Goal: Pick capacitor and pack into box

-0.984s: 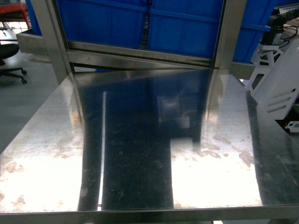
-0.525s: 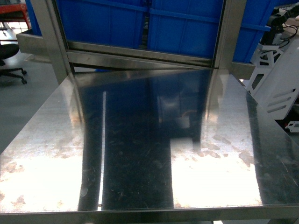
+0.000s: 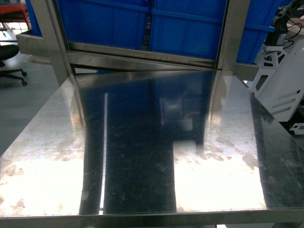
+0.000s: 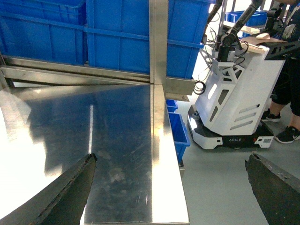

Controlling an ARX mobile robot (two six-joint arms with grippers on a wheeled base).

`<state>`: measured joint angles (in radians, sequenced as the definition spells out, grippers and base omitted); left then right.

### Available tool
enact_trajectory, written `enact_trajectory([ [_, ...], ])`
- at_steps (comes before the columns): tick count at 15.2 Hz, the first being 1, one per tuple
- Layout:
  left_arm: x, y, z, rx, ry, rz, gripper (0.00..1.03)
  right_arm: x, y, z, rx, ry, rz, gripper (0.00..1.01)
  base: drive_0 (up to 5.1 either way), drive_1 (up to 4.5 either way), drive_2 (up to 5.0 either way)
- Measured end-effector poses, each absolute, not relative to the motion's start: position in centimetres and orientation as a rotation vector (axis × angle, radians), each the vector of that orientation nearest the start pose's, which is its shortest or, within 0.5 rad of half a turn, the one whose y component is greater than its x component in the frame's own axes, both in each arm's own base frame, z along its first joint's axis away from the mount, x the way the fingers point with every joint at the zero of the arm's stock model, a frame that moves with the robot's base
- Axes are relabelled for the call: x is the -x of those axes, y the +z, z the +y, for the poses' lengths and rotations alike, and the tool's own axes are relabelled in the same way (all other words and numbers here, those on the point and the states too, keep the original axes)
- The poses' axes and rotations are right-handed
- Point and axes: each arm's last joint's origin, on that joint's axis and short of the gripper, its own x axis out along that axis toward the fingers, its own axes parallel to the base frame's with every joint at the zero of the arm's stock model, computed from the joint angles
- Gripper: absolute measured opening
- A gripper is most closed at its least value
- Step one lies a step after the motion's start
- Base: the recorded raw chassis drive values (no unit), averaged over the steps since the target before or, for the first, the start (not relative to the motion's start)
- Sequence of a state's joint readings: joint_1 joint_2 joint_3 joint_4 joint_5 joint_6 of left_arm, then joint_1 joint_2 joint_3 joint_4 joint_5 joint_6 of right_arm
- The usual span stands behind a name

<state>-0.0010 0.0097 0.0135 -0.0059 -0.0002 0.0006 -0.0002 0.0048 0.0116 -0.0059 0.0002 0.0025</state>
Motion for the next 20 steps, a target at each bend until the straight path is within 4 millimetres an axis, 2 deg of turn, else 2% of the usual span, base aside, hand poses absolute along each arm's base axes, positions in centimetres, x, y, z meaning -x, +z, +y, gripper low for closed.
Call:
enact_trajectory([
  [20,-9.75,16.71,-0.01,-0.001,0.0,-0.001,0.43,-9.73,16.69,0.0,-0.002,0.0,-0.004,0.98,0.0,0.0,0.0],
])
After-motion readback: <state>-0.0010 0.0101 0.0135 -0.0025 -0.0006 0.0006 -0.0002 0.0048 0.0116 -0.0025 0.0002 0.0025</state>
